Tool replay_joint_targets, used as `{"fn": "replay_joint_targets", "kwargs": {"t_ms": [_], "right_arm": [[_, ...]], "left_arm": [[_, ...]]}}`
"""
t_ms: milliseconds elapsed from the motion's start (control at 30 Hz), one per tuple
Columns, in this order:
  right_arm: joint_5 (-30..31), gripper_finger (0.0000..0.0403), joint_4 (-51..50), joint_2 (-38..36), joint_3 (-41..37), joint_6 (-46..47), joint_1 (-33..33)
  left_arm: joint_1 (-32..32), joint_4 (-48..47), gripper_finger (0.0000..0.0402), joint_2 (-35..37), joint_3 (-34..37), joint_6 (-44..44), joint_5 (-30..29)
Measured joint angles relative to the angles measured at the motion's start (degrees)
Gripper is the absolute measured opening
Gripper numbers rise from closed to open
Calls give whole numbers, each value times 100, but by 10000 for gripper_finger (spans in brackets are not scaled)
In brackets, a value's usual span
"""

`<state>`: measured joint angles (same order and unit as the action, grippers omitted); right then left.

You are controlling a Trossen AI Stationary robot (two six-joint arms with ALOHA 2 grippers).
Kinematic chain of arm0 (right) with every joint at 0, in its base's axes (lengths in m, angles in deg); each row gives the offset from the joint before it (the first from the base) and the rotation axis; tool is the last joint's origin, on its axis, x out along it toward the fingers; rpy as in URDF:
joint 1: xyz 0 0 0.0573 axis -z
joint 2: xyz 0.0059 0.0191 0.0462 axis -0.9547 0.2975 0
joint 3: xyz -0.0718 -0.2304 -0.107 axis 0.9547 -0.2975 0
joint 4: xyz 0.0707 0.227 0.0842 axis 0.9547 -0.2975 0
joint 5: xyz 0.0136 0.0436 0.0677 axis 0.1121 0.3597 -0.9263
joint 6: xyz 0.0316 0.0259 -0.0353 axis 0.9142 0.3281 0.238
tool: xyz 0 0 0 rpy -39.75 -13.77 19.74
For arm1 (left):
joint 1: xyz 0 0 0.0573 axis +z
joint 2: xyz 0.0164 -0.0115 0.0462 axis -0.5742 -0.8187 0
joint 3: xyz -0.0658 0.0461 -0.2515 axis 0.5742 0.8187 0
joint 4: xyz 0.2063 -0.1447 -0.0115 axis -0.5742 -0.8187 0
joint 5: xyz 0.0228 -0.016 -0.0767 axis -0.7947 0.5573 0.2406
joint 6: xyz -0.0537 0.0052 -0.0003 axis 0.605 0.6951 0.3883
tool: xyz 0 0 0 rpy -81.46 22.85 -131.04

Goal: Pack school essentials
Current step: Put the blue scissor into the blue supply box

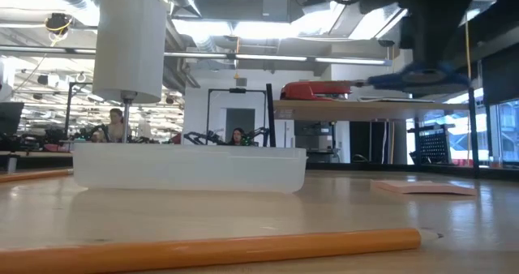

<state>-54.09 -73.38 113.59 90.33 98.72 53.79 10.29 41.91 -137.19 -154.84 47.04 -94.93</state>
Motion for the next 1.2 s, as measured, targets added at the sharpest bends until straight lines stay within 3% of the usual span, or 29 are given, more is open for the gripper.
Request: {"fn": "replay_joint_targets", "kwargs": {"t_ms": [367, 900, 1200], "right_arm": [[78, 27, 391, 195, 389, -1079, 385], [66, 27, -587, 2312, 3198, -3492, 751], [43, 27, -575, 3074, 3565, -3911, 766]], "left_arm": [[0, -191, 0, 0, 0, 204, -55], [-194, -195, 0, 174, 0, 212, -45], [-459, -390, 0, 424, 0, 328, -41]]}}
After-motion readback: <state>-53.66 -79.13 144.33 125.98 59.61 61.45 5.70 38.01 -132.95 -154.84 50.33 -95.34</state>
